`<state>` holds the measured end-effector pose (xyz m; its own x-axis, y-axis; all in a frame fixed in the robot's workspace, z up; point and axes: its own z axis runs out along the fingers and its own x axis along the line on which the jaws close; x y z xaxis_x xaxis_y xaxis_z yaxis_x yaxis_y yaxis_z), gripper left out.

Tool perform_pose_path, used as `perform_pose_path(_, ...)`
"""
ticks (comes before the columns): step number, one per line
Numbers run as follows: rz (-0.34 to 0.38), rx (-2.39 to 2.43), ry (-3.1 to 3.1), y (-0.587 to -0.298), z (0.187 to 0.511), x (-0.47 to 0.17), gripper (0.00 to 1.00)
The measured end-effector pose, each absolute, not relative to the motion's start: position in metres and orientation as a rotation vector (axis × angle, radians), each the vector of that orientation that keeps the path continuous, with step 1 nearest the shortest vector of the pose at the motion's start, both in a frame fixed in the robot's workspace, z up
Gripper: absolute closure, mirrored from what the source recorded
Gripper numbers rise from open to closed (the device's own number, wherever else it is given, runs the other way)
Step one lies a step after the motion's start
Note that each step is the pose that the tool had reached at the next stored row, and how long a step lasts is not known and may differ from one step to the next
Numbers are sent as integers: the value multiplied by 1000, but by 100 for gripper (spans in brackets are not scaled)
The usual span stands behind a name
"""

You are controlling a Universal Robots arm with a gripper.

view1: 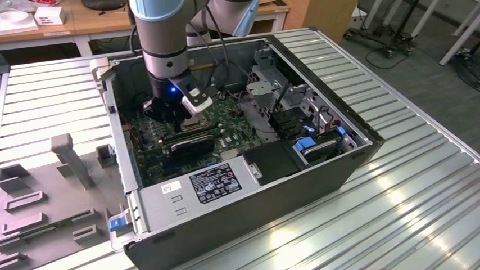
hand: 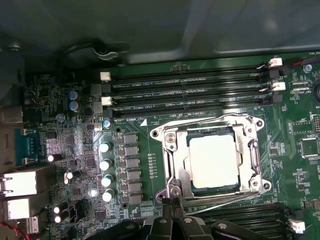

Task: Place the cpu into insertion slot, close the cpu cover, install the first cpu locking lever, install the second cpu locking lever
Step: 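Install the second cpu locking lever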

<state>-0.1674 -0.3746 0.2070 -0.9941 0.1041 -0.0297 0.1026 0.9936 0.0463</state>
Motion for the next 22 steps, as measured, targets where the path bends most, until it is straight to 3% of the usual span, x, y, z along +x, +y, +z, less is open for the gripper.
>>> perform_pose_path(22,95,160,3088,-384,209,-171,89)
